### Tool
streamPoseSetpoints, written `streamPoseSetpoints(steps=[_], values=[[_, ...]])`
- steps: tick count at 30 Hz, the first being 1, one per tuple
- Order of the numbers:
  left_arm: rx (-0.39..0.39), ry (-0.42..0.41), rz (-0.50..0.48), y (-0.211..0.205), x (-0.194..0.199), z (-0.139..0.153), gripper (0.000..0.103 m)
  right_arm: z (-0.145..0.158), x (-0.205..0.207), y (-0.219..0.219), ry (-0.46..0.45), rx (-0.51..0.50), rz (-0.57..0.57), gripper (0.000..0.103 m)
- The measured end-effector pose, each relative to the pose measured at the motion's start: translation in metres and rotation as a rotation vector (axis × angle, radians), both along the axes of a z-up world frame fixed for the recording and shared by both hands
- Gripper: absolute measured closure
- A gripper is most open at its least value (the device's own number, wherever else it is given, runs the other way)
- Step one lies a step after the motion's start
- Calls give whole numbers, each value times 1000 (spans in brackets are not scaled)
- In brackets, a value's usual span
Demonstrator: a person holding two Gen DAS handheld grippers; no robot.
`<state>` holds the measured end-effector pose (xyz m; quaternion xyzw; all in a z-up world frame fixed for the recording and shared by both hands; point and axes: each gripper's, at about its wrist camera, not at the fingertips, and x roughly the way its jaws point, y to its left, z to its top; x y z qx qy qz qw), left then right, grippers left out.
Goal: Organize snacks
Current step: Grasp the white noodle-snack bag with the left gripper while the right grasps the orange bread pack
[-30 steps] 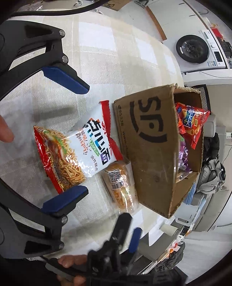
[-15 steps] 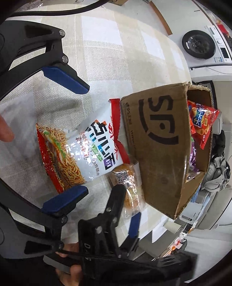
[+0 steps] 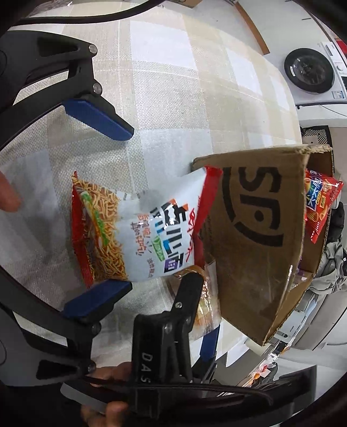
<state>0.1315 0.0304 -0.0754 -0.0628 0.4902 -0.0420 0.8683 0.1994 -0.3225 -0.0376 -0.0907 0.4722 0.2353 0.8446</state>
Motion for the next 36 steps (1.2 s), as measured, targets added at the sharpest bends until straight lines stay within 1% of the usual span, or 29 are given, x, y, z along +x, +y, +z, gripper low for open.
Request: streamPoseSetpoints(steps=[8,11,13,17,20,26,34,35,36], values=[[31,-5,-5,-8,5,-1,1,-3,3,10,19,-31,-9,0],[34,-5,-7,-11,6,-3,1,-5,4,8,67,-24,3,0],[37,-5,-9,-12,7,-3,1,-10,1,2,71,-24,17,0],[57,-2,-11,-15,6,-5,1,-11,2,-14,72,-35,-7,0],[58,-3,-8,-17,6,-7,1,-11,2,-23,77,-39,9,0],[58,-8,-4,-17,4,-9,1,-9,-3,-23,62,-34,44,0],[77,-16,-6,-21,-1,-10,1,-12,-10,-27,16,-38,42,0],[78,-17,-7,-21,-2,-10,3,-14,-20,-26,12,-32,41,1],[80,-22,-8,-21,-2,-9,9,-14,-22,-27,9,-25,41,2]])
